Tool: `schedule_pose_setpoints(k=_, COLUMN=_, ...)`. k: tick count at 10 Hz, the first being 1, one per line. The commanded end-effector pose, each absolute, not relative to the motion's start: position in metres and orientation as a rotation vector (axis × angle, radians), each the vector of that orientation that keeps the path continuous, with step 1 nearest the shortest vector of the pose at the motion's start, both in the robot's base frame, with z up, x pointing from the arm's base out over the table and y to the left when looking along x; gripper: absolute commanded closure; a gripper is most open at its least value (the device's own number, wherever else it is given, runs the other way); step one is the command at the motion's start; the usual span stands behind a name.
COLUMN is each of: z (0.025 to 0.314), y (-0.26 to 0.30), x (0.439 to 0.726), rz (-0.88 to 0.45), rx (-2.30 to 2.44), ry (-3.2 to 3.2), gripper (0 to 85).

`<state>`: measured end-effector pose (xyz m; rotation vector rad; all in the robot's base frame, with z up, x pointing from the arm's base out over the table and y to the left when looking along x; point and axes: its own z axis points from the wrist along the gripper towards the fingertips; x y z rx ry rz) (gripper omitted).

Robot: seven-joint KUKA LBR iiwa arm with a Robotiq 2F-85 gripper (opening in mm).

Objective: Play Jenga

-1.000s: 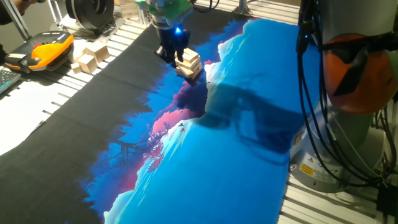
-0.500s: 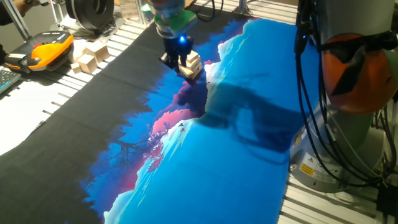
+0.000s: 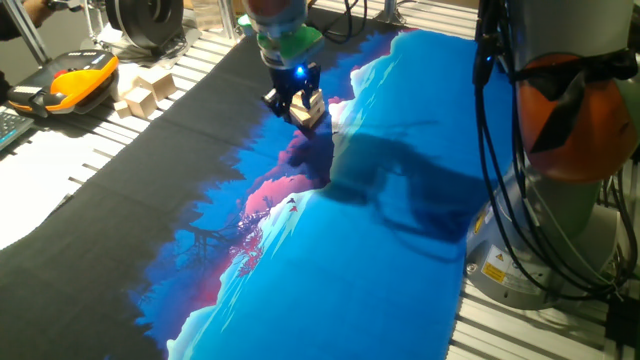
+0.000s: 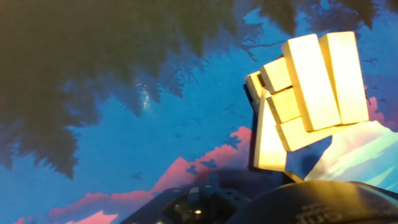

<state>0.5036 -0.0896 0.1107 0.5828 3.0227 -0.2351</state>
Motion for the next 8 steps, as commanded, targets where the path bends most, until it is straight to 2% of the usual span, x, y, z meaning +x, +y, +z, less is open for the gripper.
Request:
schedule_pose_setpoints(k=1, z=0.1111, y=-0.0887, x=0.5041, rz=-0.231, rx=0.565, ry=3.061, gripper=68.0)
schedule_pose_setpoints(k=2, z=0.1111, y=-0.0887, x=0.5041, rz=-0.222, rx=0.539, ry=3.11, gripper=85.0)
schedule_pose_setpoints(k=4, z=0.1111, y=-0.0887, x=0.5041, rz=-0.193, rx=0.516, ry=3.184, gripper=85.0)
schedule_pose_setpoints(k=8, z=0.1111, y=-0.0887, x=0.5041, rz=-0.265, rx=0.524, ry=3.193, gripper=85.0)
